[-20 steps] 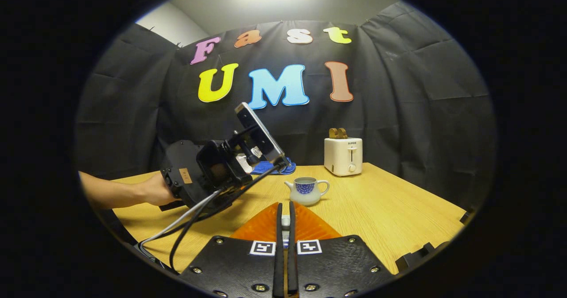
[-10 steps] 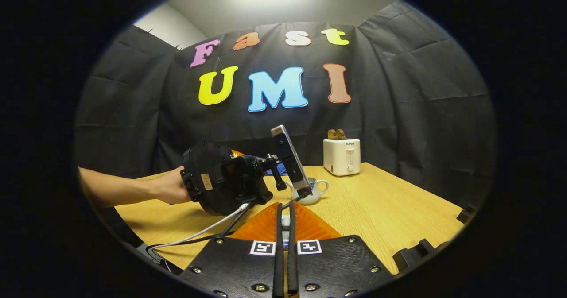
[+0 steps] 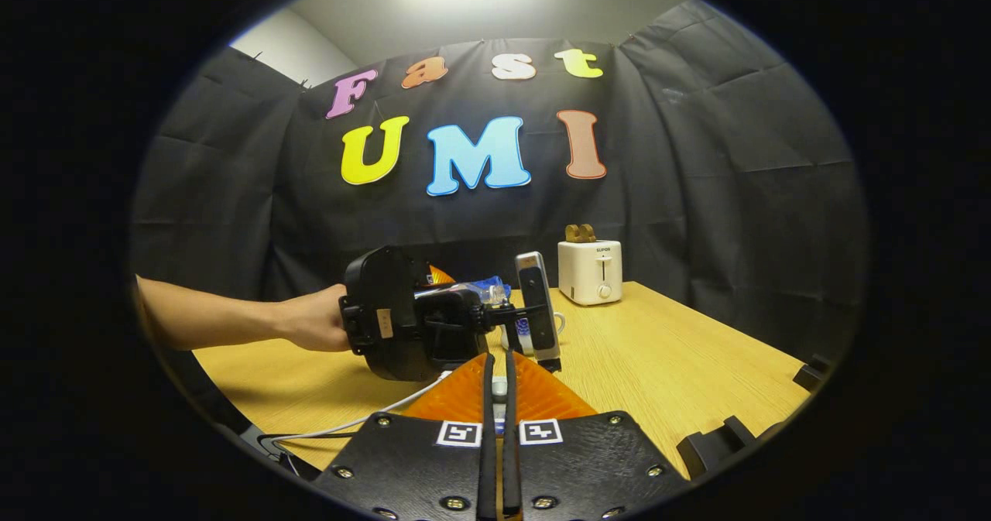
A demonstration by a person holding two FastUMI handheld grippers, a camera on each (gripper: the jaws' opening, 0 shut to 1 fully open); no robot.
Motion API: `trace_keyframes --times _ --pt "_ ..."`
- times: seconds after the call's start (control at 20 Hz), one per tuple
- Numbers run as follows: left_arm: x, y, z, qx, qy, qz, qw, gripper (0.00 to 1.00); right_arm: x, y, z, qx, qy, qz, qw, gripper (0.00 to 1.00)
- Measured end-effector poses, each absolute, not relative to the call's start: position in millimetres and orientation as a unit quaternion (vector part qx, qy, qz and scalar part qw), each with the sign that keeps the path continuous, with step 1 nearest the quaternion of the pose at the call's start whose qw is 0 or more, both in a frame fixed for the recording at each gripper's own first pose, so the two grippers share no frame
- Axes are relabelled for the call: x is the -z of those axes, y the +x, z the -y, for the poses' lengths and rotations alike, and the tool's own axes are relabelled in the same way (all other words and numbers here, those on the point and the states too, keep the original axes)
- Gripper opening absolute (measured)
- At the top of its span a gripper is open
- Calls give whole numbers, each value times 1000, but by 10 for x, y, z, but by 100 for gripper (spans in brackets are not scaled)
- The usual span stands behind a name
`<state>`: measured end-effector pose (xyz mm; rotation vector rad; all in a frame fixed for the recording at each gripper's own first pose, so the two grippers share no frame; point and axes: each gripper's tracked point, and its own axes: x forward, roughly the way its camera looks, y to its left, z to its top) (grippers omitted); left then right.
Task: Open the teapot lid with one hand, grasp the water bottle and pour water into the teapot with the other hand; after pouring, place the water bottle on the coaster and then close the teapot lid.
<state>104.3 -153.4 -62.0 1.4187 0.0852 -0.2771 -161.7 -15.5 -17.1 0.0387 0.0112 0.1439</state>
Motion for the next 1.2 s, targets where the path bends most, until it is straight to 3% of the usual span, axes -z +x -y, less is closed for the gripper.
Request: trace_keyframes --times 1.2 --pt "497 1080 1621 139 771 -36 621 87 170 -1615 299 -58 28 -10 998 4"
